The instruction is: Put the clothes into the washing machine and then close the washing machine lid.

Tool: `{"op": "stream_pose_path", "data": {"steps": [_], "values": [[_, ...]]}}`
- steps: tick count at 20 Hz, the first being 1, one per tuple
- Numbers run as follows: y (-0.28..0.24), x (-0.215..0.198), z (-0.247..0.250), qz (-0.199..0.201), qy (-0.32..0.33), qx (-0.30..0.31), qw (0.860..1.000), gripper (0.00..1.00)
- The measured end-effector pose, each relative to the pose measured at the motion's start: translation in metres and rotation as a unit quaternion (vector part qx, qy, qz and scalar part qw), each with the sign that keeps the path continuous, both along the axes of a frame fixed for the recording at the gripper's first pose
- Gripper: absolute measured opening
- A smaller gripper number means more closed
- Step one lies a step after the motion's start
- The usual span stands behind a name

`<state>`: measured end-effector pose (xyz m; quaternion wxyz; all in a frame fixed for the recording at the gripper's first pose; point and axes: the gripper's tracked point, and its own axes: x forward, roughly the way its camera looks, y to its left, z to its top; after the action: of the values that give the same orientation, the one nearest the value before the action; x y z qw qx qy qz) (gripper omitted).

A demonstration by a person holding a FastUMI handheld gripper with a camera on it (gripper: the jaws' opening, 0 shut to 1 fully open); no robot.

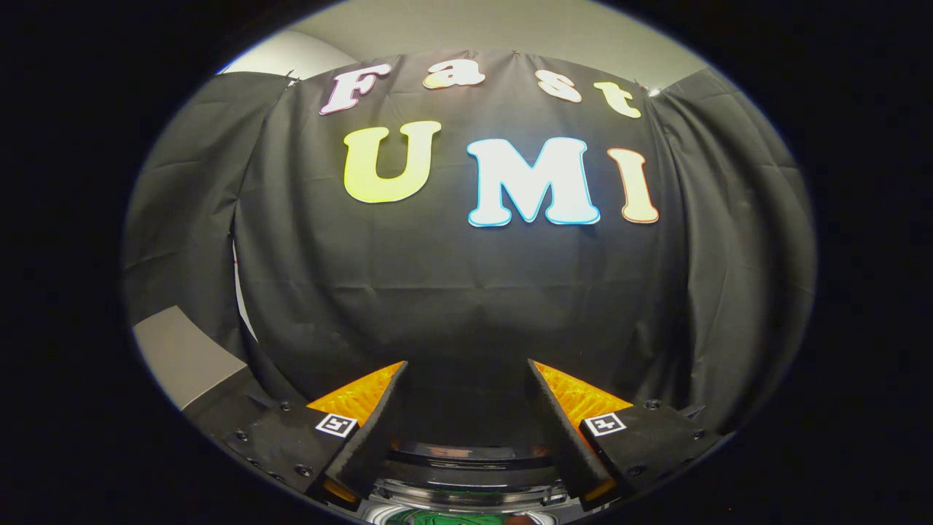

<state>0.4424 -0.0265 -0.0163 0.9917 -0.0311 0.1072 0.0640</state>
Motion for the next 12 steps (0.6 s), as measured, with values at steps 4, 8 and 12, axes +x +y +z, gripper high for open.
{"op": "stream_pose_path", "data": {"steps": [4,8,12], "values": [[-0.007,0.003,-0.015,-0.012,0.02,0.016,1.0,0.97],[-0.007,-0.005,-0.013,-0.011,0.02,0.02,1.0,0.98],[-0.008,-0.01,-0.01,-0.008,0.004,0.023,1.0,0.99]]}}
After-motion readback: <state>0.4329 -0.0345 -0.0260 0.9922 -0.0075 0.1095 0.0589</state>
